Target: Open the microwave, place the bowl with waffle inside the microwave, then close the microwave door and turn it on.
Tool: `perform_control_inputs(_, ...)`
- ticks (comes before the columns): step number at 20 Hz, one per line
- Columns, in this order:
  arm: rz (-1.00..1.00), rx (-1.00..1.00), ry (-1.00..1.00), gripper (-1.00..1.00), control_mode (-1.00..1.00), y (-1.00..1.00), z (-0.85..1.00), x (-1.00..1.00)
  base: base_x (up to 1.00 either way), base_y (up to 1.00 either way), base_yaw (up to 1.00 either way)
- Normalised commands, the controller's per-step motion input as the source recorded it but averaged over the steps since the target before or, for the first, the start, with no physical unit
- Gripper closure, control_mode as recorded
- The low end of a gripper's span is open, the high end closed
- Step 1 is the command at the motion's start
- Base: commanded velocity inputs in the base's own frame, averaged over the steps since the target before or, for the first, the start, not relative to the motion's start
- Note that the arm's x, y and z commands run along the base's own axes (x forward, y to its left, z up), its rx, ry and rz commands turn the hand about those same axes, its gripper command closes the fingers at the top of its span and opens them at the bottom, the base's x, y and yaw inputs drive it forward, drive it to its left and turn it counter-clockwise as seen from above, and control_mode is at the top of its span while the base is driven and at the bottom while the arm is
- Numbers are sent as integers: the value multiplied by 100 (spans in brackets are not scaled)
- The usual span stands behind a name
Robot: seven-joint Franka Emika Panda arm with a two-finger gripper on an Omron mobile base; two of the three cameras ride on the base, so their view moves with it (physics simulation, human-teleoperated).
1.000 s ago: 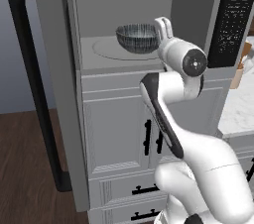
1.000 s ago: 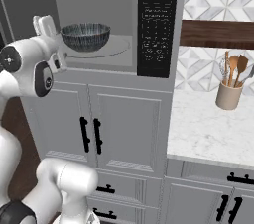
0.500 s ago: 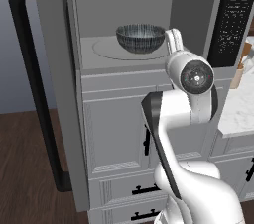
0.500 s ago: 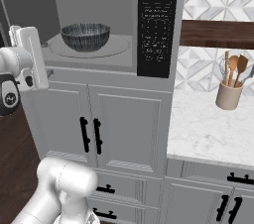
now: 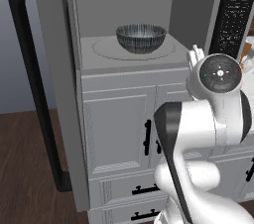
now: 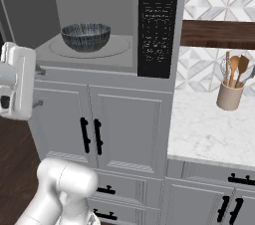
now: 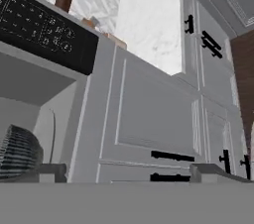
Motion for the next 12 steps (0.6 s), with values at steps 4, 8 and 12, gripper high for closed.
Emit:
perform_control_inputs(4, -14, 0, 19, 100, -100, -47, -63, -75, 0, 0, 0)
perform_control_inputs(8, -11, 0, 18, 100, -100, -59, -54, -42, 0, 0, 0)
perform_control_inputs(12, -7, -1, 11, 100, -100, -54, -42, -3, 0, 0, 0)
